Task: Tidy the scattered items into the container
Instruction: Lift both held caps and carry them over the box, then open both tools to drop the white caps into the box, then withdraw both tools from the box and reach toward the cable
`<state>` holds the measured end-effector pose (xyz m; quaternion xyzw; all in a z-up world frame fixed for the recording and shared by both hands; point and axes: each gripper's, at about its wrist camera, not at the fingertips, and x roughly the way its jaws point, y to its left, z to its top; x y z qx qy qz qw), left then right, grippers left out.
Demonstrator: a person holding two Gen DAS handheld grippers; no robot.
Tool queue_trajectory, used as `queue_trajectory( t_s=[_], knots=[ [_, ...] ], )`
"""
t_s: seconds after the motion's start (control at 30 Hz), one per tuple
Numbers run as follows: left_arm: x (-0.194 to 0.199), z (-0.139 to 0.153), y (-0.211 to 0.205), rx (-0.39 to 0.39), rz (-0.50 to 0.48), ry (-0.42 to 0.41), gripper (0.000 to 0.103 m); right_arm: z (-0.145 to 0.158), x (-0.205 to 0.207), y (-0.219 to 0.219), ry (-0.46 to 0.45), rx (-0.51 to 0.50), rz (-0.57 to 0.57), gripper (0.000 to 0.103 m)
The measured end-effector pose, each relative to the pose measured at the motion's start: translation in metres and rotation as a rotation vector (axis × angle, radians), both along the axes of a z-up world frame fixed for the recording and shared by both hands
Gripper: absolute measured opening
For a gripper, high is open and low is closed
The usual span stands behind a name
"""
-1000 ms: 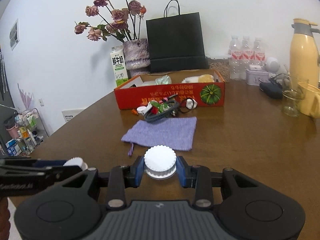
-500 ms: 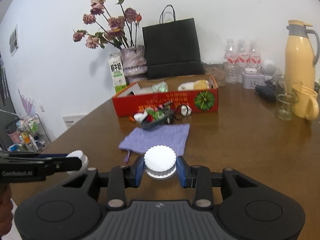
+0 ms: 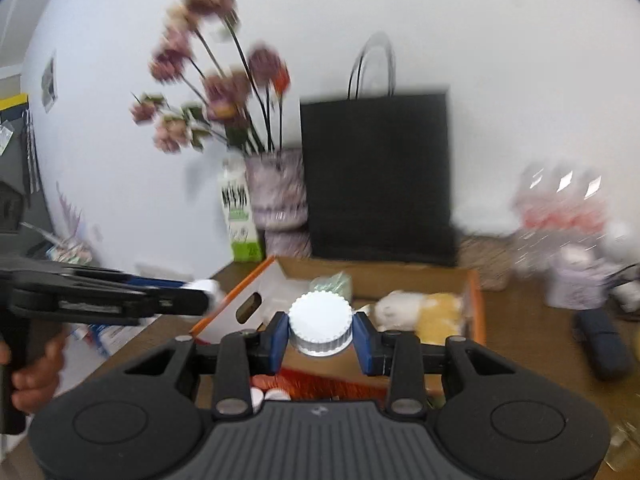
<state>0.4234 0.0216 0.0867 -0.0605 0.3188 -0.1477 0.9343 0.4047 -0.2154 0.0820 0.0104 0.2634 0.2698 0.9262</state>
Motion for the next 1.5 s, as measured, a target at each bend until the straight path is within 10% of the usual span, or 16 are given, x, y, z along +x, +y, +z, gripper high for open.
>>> queue_trajectory(
  t_s=[0.27,0.57,1.3,1.5],
  knots=[
    [0.115,-0.072,-0.015,0.101,0.035,0.226,0.04,-0.07,0.174,0.04,0.362,-0.047,-0.083,0.034],
    [0.126,-0.095,-0.017,0.123,0.011,0.285,0.052,-0.111,0.206,0.052,0.447,-0.1,-0.118,0.043],
    [-0.021,0.024,0.024,0.116,0.246,0.111,0.083,0.008,0.071,-0.029,0.255,-0.113,-0.148,0.075],
    [-0.11,0.037,0.003,0.175,0.123,-0.04,0.1,0.012,-0.006,-0.049,0.201,-0.135,-0.122,0.082]
  ],
)
